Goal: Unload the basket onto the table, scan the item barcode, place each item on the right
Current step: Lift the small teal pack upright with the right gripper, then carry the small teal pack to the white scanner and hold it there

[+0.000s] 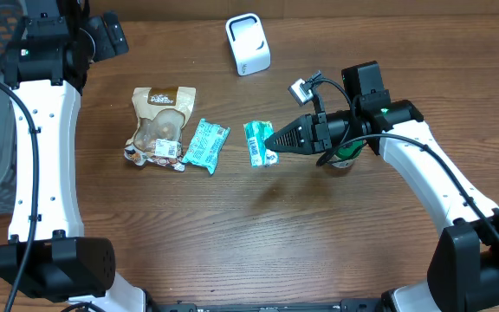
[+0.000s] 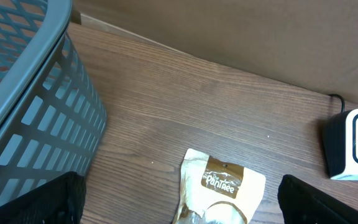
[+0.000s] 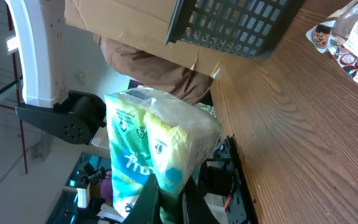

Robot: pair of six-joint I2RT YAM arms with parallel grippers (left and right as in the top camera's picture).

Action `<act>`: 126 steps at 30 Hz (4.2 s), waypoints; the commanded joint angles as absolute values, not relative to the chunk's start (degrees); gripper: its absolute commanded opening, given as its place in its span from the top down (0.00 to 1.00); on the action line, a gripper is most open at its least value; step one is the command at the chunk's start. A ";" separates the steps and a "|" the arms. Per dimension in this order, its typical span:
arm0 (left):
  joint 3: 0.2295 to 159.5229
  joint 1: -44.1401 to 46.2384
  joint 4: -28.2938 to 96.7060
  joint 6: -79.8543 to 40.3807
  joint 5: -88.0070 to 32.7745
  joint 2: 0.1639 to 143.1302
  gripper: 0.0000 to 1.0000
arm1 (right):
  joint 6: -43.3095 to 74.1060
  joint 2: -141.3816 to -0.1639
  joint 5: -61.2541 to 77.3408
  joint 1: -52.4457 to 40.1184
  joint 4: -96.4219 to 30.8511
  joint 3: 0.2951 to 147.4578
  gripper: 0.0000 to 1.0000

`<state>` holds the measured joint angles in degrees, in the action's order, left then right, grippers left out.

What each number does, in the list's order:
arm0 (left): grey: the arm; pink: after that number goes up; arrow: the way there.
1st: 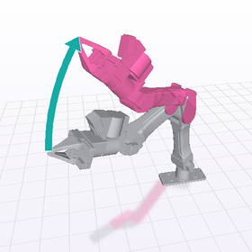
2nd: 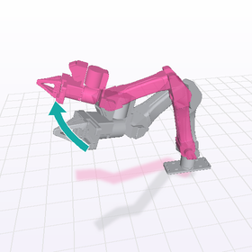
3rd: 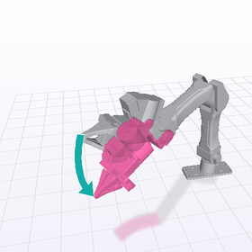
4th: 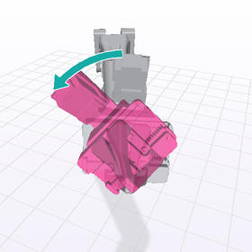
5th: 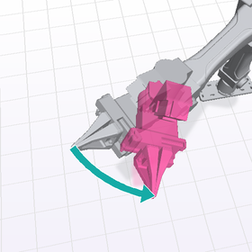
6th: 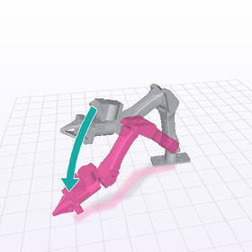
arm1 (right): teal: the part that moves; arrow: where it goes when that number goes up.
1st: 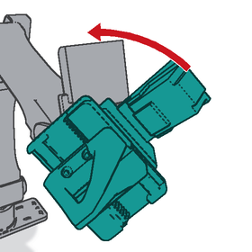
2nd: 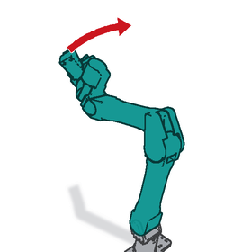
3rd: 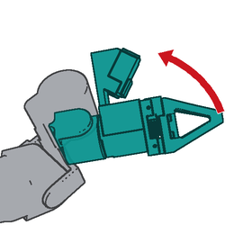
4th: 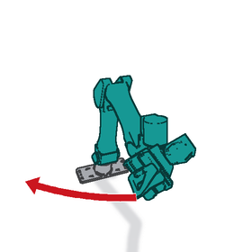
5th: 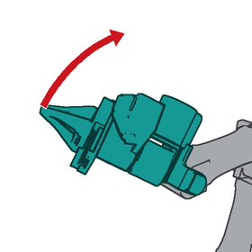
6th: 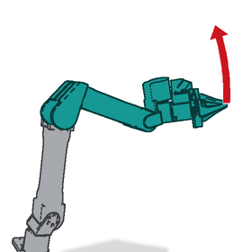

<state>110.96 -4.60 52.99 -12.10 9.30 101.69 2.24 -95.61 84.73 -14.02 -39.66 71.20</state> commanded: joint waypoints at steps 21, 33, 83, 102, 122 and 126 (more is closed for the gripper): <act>111.44 -4.86 52.97 -12.88 10.04 101.89 0.00 | 1.43 -94.94 86.21 -14.02 -39.53 71.37 0.96; 111.44 -4.86 52.97 -12.88 10.04 101.89 0.00 | 1.43 -94.94 86.17 -14.06 -39.53 71.37 0.96; 111.44 -4.86 52.97 -12.86 10.04 101.89 0.00 | 5.87 -104.31 -0.84 -22.50 -70.87 125.73 0.97; 111.44 -4.86 52.97 -12.86 10.04 101.89 0.01 | -22.85 -127.07 -36.49 -33.56 -40.01 124.86 0.97; 111.44 -4.86 52.97 -12.88 10.04 101.89 0.01 | -39.51 -142.43 -44.27 -34.33 -15.40 124.84 0.96; 111.44 -4.86 52.97 -12.88 10.04 101.89 0.01 | -39.53 -145.01 -44.36 -34.04 -13.93 124.84 0.96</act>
